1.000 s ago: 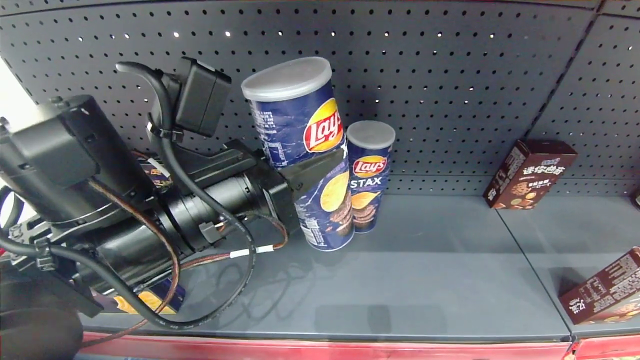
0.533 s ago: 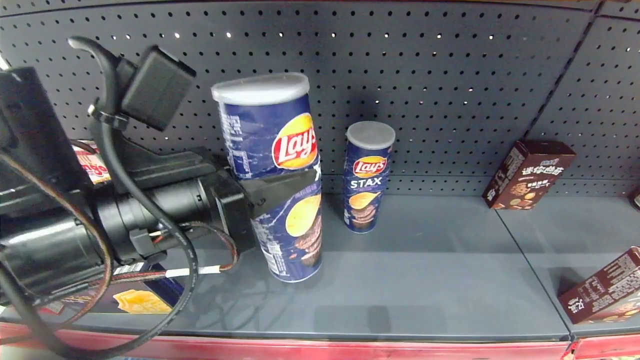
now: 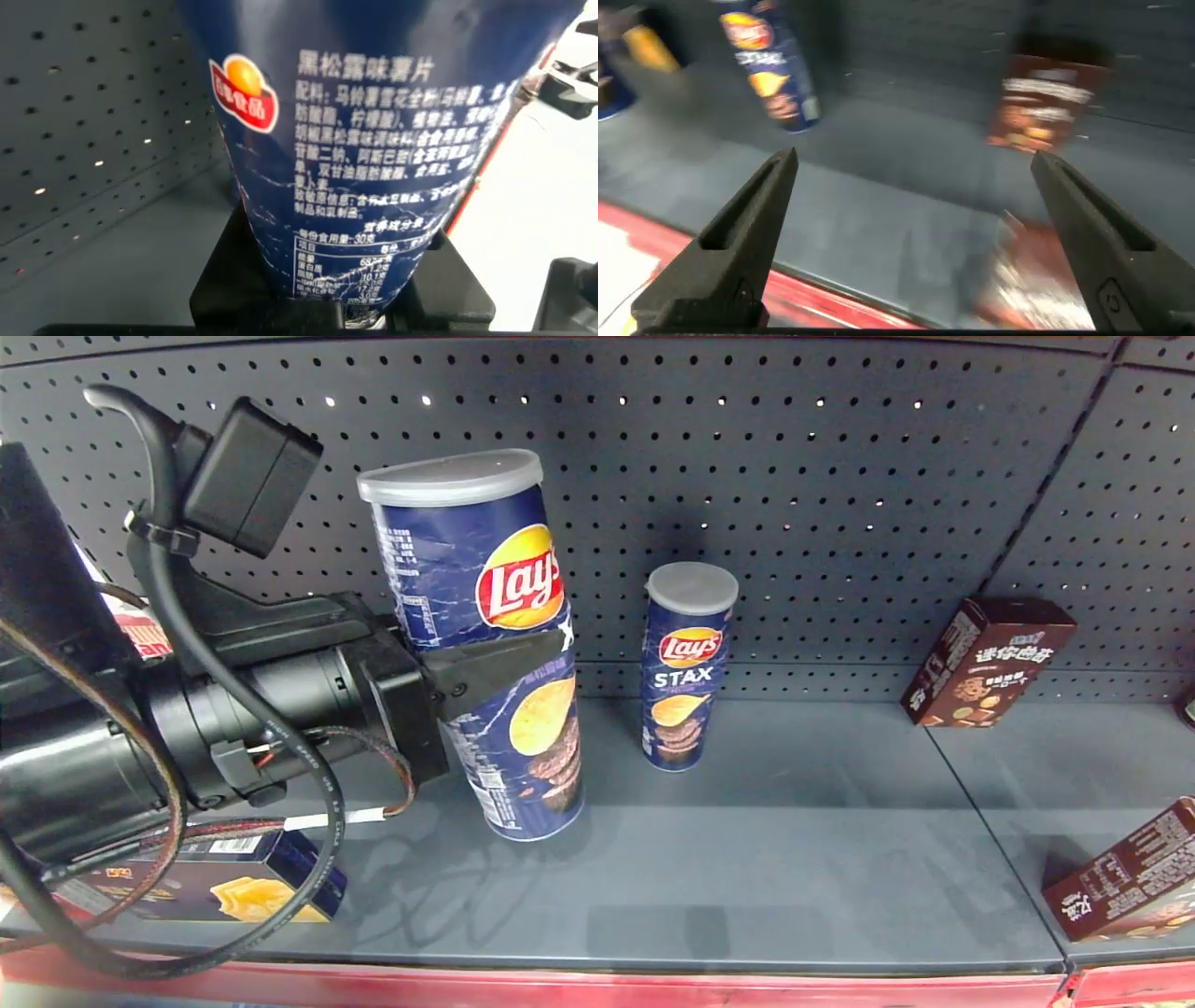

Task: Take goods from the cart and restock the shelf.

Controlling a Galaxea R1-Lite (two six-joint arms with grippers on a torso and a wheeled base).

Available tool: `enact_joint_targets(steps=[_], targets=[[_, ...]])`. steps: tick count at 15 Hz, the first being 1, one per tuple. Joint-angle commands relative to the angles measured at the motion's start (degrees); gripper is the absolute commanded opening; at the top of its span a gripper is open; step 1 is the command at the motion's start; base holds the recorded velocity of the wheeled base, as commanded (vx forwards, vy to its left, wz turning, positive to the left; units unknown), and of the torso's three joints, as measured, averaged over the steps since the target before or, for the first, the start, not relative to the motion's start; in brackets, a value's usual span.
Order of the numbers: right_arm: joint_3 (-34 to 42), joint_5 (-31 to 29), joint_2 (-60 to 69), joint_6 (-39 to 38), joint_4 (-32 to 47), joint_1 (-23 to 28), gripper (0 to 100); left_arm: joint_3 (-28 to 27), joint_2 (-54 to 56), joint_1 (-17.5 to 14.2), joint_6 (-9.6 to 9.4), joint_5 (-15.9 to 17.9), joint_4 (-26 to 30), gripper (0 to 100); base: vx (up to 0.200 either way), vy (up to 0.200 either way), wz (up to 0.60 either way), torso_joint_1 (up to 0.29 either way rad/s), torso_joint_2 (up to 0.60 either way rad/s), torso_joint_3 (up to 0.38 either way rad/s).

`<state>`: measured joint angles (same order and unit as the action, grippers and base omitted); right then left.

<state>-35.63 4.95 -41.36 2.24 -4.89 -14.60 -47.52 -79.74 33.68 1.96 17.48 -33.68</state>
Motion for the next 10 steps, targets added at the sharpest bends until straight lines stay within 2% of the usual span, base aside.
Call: enact_joint_targets(steps=[1,3,7,10], targets=[[-3.6,1.2,-9.6,0.0,-0.2,-6.0,100,0.4,-0.2,-0.7,-0.29,0.0,0.0,0,0.0,0.0,0.0,0.0,0.0,0.0],[-4.9,5.2,-14.5,0.0,-1.8,-8.0,100,-0.6,-1.6,-0.8,-0.56,0.0,-0.1,0,0.0,0.0,0.0,0.0,0.0,0.0],[-7.1,5.4,-22.7,0.5,-3.4,-8.7,100,-0.4,-3.5,-0.8,-0.56,0.1,-2.4,0,0.0,0.0,0.0,0.0,0.0,0.0],[-6.6,8.6,-30.1,2.9,-13.3,-6.6,100,-0.4,-3.8,-0.8,-0.47,0.0,-2.4,0,0.0,0.0,0.0,0.0,0.0,0.0]])
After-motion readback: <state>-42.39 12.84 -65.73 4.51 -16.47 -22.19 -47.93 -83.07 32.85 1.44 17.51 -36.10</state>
